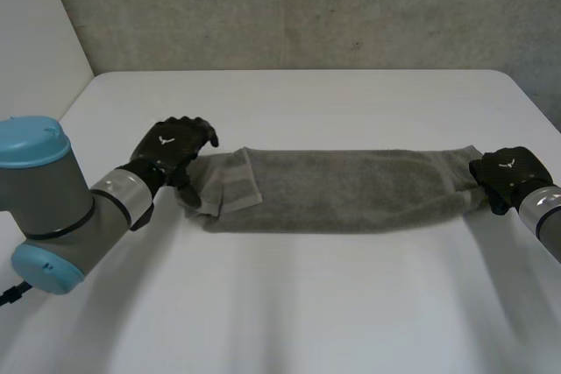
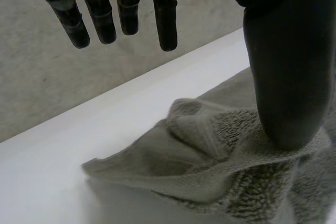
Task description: Fold the towel.
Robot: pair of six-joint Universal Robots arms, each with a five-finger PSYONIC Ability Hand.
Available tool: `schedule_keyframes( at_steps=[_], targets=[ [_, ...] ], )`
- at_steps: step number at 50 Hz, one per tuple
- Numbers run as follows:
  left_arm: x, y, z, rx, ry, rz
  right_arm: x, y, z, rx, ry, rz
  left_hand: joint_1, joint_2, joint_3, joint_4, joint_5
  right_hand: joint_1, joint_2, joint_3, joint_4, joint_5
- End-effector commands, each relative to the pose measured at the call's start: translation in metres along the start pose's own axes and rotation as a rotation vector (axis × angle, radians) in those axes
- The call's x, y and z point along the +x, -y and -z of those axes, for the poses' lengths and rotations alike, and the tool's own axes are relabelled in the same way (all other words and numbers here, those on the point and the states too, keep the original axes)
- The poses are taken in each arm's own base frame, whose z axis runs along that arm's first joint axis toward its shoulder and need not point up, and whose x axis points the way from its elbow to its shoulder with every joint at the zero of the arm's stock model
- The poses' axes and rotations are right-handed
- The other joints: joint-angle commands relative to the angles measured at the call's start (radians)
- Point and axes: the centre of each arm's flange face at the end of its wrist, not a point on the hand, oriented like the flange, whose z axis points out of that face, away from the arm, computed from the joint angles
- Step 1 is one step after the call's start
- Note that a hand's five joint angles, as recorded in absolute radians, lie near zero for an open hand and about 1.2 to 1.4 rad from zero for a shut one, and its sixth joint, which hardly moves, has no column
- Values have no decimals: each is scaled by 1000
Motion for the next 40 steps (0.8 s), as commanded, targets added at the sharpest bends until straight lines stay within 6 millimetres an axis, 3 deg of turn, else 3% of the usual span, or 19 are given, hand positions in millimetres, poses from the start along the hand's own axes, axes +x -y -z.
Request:
schedule_keyframes(
  at_steps=[1, 11, 17, 26, 40],
  targets=[
    [10, 14, 6, 43, -85, -4, -1, -2, 0, -4, 4, 23, 3, 8, 16, 9, 24, 80, 81, 66, 53, 63],
    [32, 18, 2, 66, -145, -23, -2, -3, -1, -9, 7, 23, 3, 8, 16, 9, 24, 80, 81, 66, 53, 63],
    [52, -1, -27, 30, -191, -23, -2, -3, -1, -10, 6, 23, 70, 76, 83, 76, 91, 80, 81, 66, 53, 63],
    [45, -27, -55, -63, -110, -27, -3, -4, 0, -13, 9, 21, 94, 99, 107, 100, 115, 80, 81, 66, 53, 63],
    [45, -39, -62, -83, -108, -77, -4, -5, 0, -14, 10, 21, 135, 140, 148, 141, 156, 80, 81, 66, 53, 63]
  ],
)
